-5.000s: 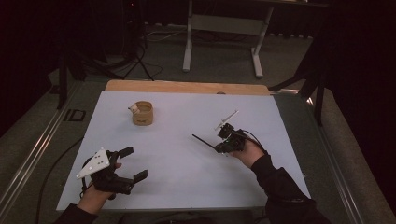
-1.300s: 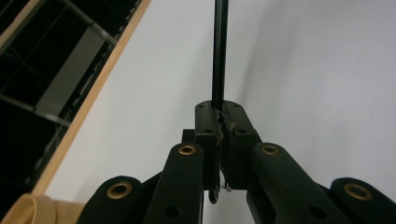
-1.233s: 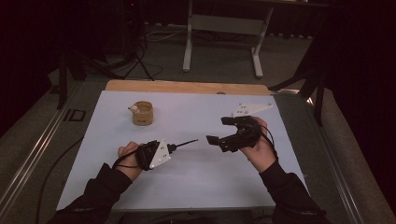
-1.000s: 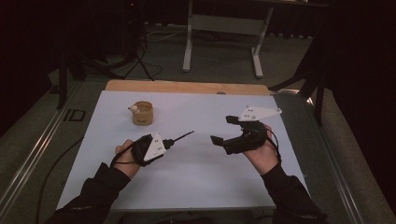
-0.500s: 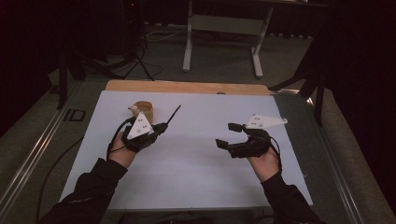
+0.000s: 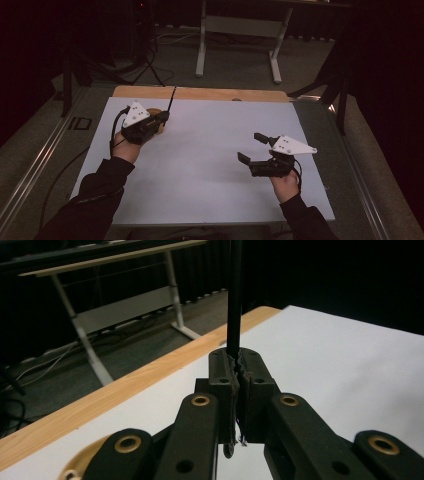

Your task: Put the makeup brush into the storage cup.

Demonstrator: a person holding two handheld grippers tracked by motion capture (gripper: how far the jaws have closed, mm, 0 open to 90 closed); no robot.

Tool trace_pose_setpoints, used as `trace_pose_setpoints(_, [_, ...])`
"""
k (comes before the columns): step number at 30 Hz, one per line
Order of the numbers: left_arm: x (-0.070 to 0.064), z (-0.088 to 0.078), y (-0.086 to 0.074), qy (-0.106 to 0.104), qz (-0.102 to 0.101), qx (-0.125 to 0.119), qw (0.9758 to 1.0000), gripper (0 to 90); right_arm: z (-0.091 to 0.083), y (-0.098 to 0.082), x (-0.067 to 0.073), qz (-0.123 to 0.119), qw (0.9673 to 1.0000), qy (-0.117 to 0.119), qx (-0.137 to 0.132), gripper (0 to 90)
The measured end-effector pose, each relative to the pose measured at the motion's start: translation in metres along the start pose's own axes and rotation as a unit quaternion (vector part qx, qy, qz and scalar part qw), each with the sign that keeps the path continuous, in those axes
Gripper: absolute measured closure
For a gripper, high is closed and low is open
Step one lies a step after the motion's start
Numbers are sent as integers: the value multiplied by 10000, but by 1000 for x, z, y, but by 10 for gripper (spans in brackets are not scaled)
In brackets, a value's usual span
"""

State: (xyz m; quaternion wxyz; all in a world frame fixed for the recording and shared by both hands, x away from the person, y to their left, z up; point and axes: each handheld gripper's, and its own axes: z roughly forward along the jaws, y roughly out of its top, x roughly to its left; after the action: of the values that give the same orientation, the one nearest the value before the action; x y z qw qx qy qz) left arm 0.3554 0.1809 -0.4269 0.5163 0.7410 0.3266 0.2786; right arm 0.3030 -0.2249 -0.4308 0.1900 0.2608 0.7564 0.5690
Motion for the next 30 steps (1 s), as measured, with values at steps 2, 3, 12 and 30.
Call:
trace_pose_setpoints(2, [5,1,0,16,-154,-90,9998,872,-1,0,-1,21,10000,-15,-47,119])
trace_pose_setpoints(3, [7,2,0,44,-195,-107,9997,872,-2,0,-2,52,9999,-29,-109,119])
trace_pose_setpoints(12, [30,18,-13,448,-597,-489,9960,872,-3,-4,-3,37,9998,-114,-154,120])
trace_pose_setpoints(30, [47,58,-59,1571,-1096,-744,9787,870,2,-9,-4,45,10000,26,-23,120])
